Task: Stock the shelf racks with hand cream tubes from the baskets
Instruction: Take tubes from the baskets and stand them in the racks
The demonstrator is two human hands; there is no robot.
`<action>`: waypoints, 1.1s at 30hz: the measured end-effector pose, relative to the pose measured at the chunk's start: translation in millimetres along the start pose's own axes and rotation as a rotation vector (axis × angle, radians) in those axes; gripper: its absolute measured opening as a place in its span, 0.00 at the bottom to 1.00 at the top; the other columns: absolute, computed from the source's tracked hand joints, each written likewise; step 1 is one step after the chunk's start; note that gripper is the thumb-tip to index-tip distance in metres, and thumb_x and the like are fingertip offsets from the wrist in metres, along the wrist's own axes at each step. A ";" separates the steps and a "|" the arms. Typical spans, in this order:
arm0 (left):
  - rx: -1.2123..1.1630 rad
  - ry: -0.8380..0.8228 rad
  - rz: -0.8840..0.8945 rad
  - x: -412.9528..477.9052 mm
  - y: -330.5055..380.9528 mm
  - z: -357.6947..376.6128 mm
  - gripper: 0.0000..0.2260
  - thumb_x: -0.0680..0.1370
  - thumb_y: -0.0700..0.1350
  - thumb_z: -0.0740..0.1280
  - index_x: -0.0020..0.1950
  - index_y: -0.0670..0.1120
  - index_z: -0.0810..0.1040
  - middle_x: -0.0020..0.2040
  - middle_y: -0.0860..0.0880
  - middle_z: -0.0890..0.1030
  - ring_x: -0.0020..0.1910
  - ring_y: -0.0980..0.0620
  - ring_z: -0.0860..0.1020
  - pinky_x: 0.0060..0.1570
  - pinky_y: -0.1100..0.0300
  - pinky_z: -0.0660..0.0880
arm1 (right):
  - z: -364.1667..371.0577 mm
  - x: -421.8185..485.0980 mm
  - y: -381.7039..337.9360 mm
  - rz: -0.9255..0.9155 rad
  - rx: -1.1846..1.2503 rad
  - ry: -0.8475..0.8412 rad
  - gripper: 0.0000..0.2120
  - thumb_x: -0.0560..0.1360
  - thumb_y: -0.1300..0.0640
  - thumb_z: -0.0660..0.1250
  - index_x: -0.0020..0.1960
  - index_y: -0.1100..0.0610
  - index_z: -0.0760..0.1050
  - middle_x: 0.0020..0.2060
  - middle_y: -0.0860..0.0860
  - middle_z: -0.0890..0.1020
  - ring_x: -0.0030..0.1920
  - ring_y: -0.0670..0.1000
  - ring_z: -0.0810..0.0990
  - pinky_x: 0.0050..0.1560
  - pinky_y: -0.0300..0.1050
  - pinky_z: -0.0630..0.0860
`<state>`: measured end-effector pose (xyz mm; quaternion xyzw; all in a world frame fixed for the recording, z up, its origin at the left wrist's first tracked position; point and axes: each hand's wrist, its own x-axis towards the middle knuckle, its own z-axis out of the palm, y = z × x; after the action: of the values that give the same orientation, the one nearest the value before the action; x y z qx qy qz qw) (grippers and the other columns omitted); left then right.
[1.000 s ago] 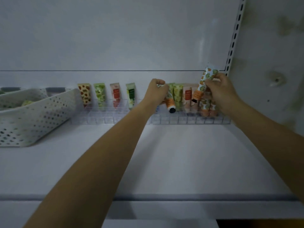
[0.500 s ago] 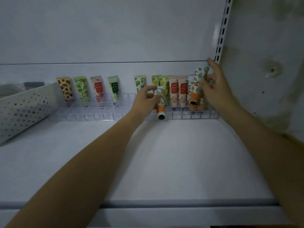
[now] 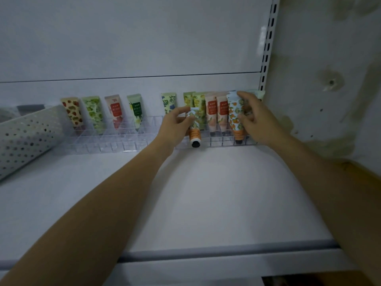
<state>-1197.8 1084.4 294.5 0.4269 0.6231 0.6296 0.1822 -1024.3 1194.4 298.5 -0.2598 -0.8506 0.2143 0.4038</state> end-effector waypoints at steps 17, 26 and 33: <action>-0.138 -0.107 0.007 -16.7 10.0 -3.3 0.15 0.79 0.39 0.61 0.65 0.40 0.72 0.52 0.42 0.80 0.40 0.53 0.80 0.45 0.62 0.79 | 36.9 -18.0 -63.3 0.281 0.496 -0.223 0.23 0.73 0.58 0.69 0.66 0.54 0.66 0.48 0.48 0.77 0.43 0.42 0.78 0.34 0.28 0.75; 0.491 -0.160 0.283 -14.1 -5.0 -11.2 0.15 0.80 0.43 0.60 0.67 0.48 0.72 0.59 0.46 0.79 0.54 0.52 0.76 0.52 0.64 0.68 | 2.7 -11.1 -55.4 0.254 0.487 0.181 0.31 0.74 0.66 0.65 0.72 0.51 0.58 0.49 0.46 0.74 0.44 0.43 0.76 0.32 0.27 0.74; 0.834 -0.287 0.416 -15.7 -15.8 -9.5 0.14 0.78 0.39 0.61 0.63 0.43 0.76 0.64 0.45 0.76 0.65 0.47 0.71 0.63 0.63 0.64 | -6.7 -10.5 -23.0 0.312 0.299 0.376 0.36 0.75 0.63 0.66 0.75 0.57 0.49 0.60 0.52 0.73 0.51 0.45 0.73 0.49 0.38 0.72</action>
<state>-1200.9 1069.0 276.1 0.6615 0.6922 0.2841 -0.0501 -1019.5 1171.2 309.6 -0.3605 -0.6694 0.3452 0.5503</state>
